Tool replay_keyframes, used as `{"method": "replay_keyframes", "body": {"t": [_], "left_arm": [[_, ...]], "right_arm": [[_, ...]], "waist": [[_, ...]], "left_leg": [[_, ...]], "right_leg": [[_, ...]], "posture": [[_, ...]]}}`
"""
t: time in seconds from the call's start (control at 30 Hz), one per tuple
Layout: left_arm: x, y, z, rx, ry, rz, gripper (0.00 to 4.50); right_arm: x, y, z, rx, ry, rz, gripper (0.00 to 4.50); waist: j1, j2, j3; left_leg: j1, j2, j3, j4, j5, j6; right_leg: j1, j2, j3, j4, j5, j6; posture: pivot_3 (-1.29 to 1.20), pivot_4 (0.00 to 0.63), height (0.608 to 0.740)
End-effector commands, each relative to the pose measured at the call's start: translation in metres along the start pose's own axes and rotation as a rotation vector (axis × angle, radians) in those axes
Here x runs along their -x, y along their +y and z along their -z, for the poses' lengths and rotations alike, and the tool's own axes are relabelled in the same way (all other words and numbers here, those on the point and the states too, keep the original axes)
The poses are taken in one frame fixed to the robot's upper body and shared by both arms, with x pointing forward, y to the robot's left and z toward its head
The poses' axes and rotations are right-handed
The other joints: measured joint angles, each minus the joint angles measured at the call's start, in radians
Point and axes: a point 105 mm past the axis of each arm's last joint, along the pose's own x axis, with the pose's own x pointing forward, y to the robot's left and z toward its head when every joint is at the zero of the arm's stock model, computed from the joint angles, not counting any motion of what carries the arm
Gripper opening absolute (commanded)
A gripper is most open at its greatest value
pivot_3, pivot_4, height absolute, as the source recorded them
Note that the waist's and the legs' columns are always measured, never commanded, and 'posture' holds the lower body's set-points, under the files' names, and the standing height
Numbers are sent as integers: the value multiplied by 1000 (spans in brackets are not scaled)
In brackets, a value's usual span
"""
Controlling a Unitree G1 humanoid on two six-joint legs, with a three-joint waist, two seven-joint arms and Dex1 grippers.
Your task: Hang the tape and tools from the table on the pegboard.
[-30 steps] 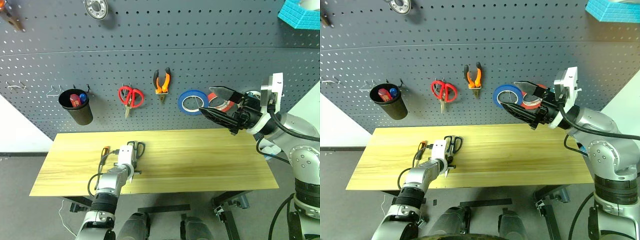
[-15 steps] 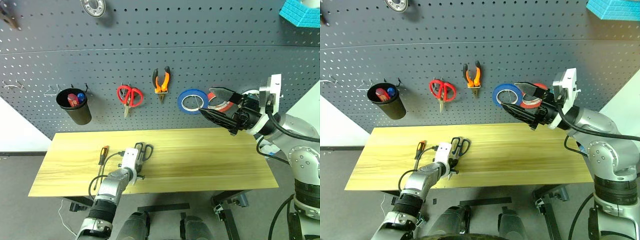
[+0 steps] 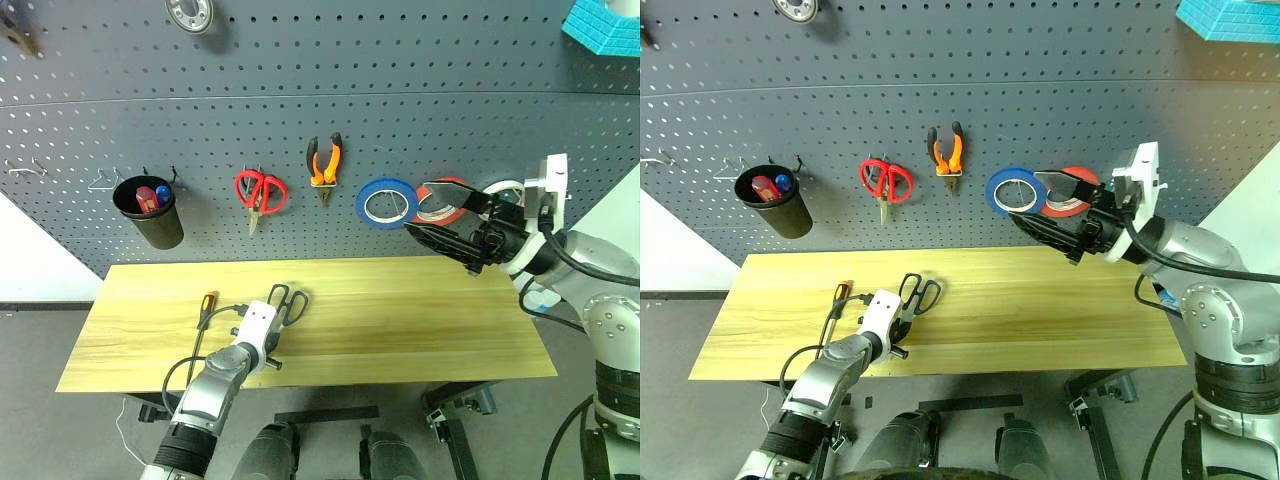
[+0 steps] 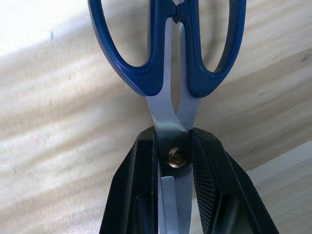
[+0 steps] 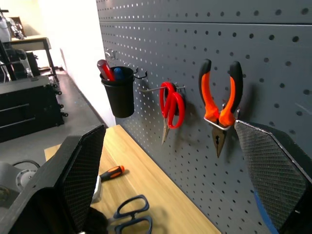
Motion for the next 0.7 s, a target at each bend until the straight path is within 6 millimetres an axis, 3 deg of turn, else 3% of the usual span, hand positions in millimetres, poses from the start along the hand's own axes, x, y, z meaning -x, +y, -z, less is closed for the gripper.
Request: {"method": "replay_keyframes", "body": {"t": [0.03,0.47,0.7], "left_arm": [[5,-3,-25,-66,-121,-4,634],[12,-7,-58,-156,-314,3,634],[20,-10,-77,-226,-434,3,634]], "right_arm": [[8,0,-13,40,-25,-16,4500],[31,-2,-27,72,7,-52,4500],[37,-1,-54,69,-105,-79,4500]], "waist": [[0,1,0],[0,3,2],[0,4,3]], "left_leg": [[-3,0,0,1,0,0],[-13,0,0,16,-2,3],[-13,0,0,16,-2,3]], "right_leg": [[-3,0,0,1,0,0],[-7,1,0,5,1,2],[-8,1,0,6,1,2]], "posture": [[-10,136,738],[-13,138,738],[-14,139,738]]}}
